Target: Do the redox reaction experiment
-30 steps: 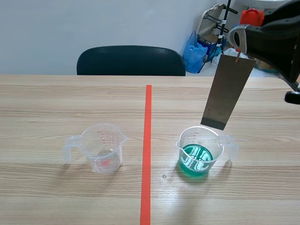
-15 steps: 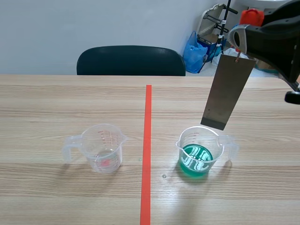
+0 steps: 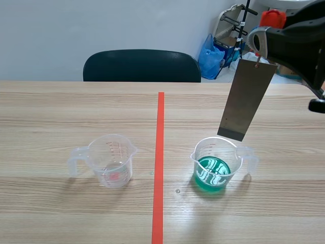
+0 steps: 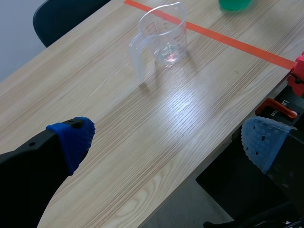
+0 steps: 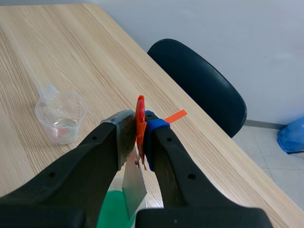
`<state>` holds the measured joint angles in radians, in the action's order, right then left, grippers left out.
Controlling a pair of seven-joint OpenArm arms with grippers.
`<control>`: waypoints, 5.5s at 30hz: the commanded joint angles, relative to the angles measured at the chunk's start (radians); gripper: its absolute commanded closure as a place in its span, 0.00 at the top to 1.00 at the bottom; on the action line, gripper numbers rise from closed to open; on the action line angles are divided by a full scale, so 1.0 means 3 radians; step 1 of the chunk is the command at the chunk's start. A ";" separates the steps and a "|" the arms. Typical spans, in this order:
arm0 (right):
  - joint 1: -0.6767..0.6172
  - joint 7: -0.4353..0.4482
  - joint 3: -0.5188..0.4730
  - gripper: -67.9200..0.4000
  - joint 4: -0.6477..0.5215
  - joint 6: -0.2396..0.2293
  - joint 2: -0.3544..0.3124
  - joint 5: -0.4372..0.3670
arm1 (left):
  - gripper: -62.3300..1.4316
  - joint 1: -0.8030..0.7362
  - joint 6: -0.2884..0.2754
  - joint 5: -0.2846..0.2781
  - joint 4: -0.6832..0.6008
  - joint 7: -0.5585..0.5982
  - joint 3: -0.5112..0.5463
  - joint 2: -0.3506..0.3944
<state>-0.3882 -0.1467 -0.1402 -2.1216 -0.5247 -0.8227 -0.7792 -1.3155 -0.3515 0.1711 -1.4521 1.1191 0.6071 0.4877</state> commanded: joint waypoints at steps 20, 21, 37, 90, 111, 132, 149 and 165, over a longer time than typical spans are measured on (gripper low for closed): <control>0.0046 0.0050 -0.0009 0.02 -0.0038 0.0010 -0.0017 -0.0047 | 1.00 -0.0004 -0.0006 -0.0037 -0.0023 0.0061 0.0000 -0.0025; 0.0046 0.0050 -0.0009 0.02 -0.0038 0.0010 -0.0017 -0.0047 | 1.00 -0.0004 -0.0006 -0.0037 -0.0023 0.0061 0.0000 -0.0025; 0.0046 0.0050 -0.0009 0.02 -0.0038 0.0010 -0.0017 -0.0047 | 1.00 -0.0004 -0.0006 -0.0037 -0.0023 0.0060 0.0000 -0.0025; 0.0046 0.0050 -0.0009 0.02 -0.0038 0.0010 -0.0017 -0.0047 | 1.00 -0.0004 -0.0006 -0.0037 -0.0023 0.0060 0.0000 -0.0025; 0.0109 0.0271 0.0247 0.02 0.0165 -0.0001 0.0009 0.0142 | 1.00 -0.0004 -0.0006 -0.0050 -0.0023 0.0058 0.0000 -0.0027; 0.0417 0.0704 0.0828 0.02 0.0796 -0.0011 0.0290 0.0697 | 1.00 -0.0004 -0.0006 -0.0072 -0.0023 0.0060 0.0000 -0.0025; 0.0716 0.0923 0.1240 0.02 0.1466 -0.0163 0.0698 0.1108 | 1.00 -0.0004 -0.0008 -0.0072 -0.0023 0.0060 -0.0003 -0.0027; 0.0721 0.0922 0.1324 0.02 0.1536 -0.0174 0.0731 0.1284 | 1.00 -0.0004 -0.0008 -0.0072 -0.0023 0.0060 -0.0003 -0.0025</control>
<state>-0.1883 0.1211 0.2584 -1.6466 -0.5774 -0.5983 -0.3904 -1.3155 -0.3515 0.1589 -1.4521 1.1191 0.6071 0.4877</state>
